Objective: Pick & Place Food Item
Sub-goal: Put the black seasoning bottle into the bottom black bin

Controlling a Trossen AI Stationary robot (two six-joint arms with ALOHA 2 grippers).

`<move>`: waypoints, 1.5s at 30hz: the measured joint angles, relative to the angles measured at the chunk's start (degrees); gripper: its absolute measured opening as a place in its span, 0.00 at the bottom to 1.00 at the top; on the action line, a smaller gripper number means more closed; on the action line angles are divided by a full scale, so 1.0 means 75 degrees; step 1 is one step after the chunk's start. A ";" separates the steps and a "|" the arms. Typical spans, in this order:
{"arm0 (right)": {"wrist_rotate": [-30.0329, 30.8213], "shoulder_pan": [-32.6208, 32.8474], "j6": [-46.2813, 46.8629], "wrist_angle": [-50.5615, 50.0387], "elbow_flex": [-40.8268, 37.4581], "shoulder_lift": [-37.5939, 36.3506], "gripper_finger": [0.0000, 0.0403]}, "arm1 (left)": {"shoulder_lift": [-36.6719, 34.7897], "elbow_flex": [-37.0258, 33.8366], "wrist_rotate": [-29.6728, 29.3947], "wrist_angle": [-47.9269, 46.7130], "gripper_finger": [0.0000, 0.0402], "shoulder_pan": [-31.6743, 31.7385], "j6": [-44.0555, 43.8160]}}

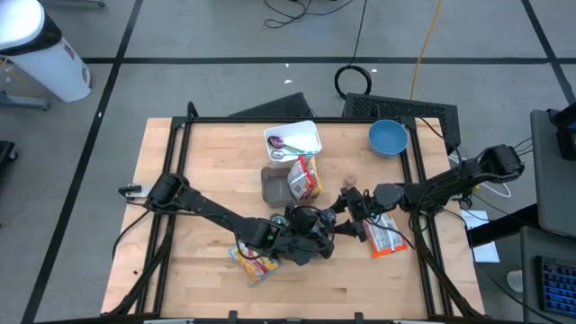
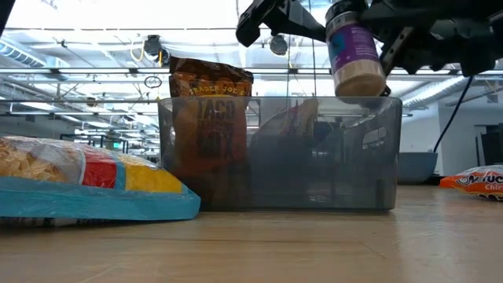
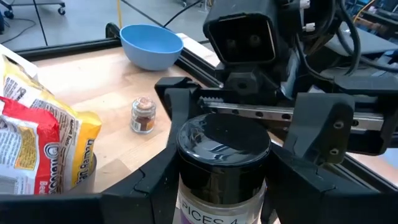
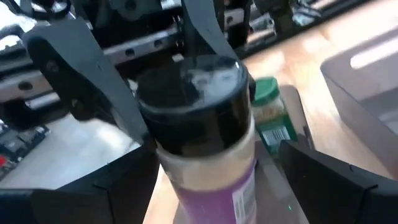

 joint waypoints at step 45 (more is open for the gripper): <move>-0.0064 0.0007 -0.0125 0.0782 0.0000 0.0230 0.45 | -0.0354 -0.0001 0.1708 0.0431 0.66 0.0660 0.0418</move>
